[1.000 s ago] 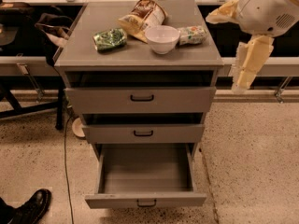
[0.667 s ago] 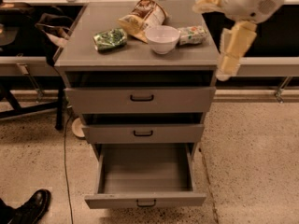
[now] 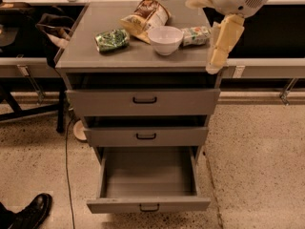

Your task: Place green can into bottom drawer

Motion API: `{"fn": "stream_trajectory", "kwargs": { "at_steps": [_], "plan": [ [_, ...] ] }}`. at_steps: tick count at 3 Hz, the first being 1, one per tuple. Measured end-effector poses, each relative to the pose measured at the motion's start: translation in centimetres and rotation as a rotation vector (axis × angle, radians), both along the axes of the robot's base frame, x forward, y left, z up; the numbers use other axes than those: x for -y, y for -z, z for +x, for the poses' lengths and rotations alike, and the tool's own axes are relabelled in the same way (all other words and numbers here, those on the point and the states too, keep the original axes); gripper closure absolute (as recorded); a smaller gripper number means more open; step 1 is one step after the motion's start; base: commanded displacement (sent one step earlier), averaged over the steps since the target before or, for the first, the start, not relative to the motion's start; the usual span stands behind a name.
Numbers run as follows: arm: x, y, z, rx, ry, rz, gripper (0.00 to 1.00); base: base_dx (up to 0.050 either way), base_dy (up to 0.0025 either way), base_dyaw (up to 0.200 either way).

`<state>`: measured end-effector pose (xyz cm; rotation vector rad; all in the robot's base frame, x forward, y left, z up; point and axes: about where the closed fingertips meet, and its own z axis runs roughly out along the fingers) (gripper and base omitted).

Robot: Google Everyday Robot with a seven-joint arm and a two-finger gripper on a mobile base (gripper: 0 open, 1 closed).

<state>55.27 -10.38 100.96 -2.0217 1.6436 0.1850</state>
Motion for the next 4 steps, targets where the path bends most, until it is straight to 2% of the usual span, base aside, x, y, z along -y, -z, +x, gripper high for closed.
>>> {"fn": "stream_trajectory", "kwargs": {
  "at_steps": [1, 2, 4],
  "plan": [
    [-0.5, 1.3, 2.4, 0.005, 0.005, 0.067, 0.0, 0.0, 0.0, 0.0],
    [-1.5, 1.9, 5.1, -0.003, -0.031, 0.081, 0.0, 0.0, 0.0, 0.0],
    [-2.8, 2.2, 11.5, 0.026, -0.009, 0.054, 0.0, 0.0, 0.0, 0.0]
  ]
}}
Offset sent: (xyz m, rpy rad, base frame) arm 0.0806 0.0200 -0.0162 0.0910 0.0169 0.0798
